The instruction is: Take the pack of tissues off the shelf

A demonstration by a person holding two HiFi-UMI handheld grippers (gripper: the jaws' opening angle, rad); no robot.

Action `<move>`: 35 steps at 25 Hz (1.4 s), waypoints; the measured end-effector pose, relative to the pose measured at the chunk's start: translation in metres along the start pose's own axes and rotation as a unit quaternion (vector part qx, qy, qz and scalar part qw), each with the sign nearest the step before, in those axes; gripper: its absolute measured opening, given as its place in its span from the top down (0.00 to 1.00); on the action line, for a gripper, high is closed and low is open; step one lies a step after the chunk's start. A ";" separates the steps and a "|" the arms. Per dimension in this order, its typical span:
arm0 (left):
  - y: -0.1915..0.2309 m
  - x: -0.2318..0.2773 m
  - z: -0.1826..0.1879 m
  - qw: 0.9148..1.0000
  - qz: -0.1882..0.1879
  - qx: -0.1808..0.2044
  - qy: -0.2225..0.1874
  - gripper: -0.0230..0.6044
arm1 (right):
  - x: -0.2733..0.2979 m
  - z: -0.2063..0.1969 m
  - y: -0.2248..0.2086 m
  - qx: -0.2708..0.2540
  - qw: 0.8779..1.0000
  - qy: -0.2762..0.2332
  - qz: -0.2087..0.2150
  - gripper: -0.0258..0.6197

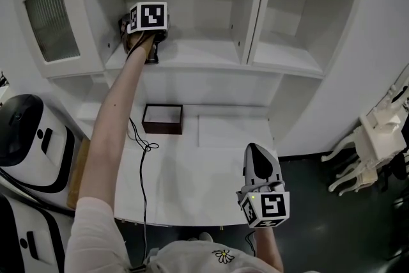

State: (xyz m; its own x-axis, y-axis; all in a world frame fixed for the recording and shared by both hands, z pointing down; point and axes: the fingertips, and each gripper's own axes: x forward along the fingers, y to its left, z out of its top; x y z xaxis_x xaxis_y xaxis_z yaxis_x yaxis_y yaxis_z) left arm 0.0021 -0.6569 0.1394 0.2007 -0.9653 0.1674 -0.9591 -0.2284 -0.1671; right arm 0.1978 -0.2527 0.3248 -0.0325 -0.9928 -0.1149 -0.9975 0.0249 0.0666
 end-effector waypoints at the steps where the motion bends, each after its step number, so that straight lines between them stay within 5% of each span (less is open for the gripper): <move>1: 0.002 0.001 -0.001 1.000 0.002 -0.001 0.002 0.29 | 0.000 -0.001 0.000 -0.001 1.000 0.002 0.000 0.96; 16: 0.020 -0.051 -0.011 1.000 -0.008 -0.005 -0.002 0.29 | -0.003 0.012 0.030 -0.003 0.999 -0.012 0.046 0.96; 28: 0.055 -0.086 -0.029 0.999 0.031 -0.026 -0.019 0.30 | -0.016 0.020 0.067 -0.022 0.996 -0.023 0.085 0.96; 31: 0.061 -0.093 -0.026 0.998 0.056 -0.018 -0.023 0.37 | -0.019 0.018 0.059 -0.019 0.997 -0.021 0.076 0.96; 34: 0.071 -0.103 -0.020 0.994 0.096 -0.009 -0.041 0.62 | -0.019 0.015 0.054 0.004 0.997 -0.018 0.076 0.96; 35: 0.070 -0.105 -0.018 0.994 0.095 -0.010 -0.047 0.59 | -0.019 0.014 0.054 0.008 0.997 -0.018 0.078 0.96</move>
State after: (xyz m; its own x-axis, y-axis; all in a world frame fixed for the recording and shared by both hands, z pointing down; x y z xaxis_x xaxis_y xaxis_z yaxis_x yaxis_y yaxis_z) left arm -0.0897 -0.5692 0.1275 0.0314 -0.9986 0.0424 -0.9851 -0.0381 -0.1677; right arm 0.1435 -0.2308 0.3170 -0.1885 -0.9719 -0.1406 -0.9811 0.1800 0.0713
